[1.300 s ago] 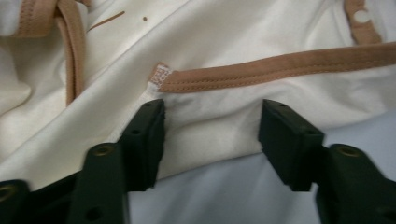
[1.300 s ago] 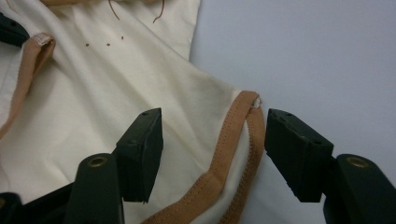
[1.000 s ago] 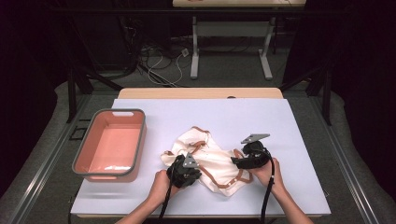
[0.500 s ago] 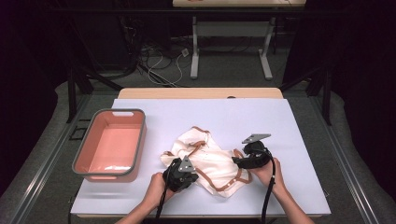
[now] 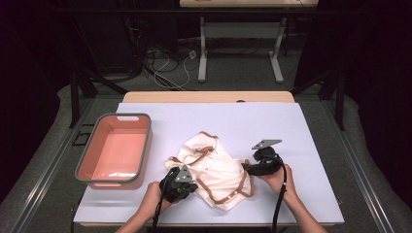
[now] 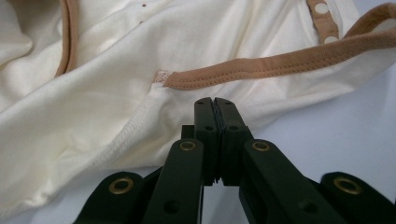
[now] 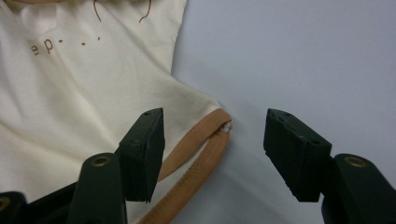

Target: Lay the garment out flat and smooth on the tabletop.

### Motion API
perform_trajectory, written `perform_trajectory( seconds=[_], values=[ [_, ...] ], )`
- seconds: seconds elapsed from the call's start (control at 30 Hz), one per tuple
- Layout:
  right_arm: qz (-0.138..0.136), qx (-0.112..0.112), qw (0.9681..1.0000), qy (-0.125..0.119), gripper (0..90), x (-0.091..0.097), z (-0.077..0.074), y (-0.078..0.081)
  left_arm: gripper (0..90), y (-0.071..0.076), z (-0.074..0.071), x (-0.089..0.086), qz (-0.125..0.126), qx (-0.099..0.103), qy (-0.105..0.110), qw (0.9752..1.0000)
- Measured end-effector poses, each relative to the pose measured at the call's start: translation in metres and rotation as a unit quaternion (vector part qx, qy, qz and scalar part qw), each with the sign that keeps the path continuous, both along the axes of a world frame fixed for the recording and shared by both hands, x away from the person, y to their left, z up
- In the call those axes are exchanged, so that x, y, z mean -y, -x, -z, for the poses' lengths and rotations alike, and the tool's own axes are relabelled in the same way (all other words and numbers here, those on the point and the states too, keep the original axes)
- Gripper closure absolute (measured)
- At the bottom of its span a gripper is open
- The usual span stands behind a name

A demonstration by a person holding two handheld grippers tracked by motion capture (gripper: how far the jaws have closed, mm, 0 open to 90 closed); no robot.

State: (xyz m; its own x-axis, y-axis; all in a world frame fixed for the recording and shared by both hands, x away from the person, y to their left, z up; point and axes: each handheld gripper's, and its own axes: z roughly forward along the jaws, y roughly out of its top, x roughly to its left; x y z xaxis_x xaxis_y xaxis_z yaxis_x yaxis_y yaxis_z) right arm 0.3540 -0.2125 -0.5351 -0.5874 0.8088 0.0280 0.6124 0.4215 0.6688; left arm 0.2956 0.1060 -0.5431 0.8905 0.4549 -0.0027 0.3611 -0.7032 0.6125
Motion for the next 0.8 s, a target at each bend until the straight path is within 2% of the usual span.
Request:
perform_trajectory(
  seconds=[0.2,0.47,0.63,0.7,0.73,0.8],
  values=[
    [0.002,0.001,1.0000,0.002,38.4,0.000,0.000,0.000,88.8,0.003,0.001,-0.019,-0.014,0.000,-0.004,0.9999],
    [0.000,0.004,1.0000,0.003,38.8,-0.002,0.000,0.001,88.7,0.004,-0.001,-0.035,-0.038,-0.001,-0.011,0.9992],
    [-0.005,0.005,1.0000,0.006,39.1,-0.003,0.001,0.000,87.9,0.006,-0.002,-0.038,-0.043,0.002,-0.019,0.9989],
    [-0.003,0.005,1.0000,0.007,39.1,-0.004,0.001,0.000,86.7,0.007,-0.003,-0.037,-0.048,0.006,-0.016,0.9987],
    [-0.004,0.008,1.0000,-0.003,39.1,-0.005,0.003,0.000,85.1,0.008,-0.004,-0.037,-0.051,0.010,-0.019,0.9985],
    [-0.003,0.003,1.0000,0.006,39.2,-0.005,0.001,0.001,79.5,0.008,-0.007,-0.037,-0.056,0.010,-0.017,0.9982]
  ],
)
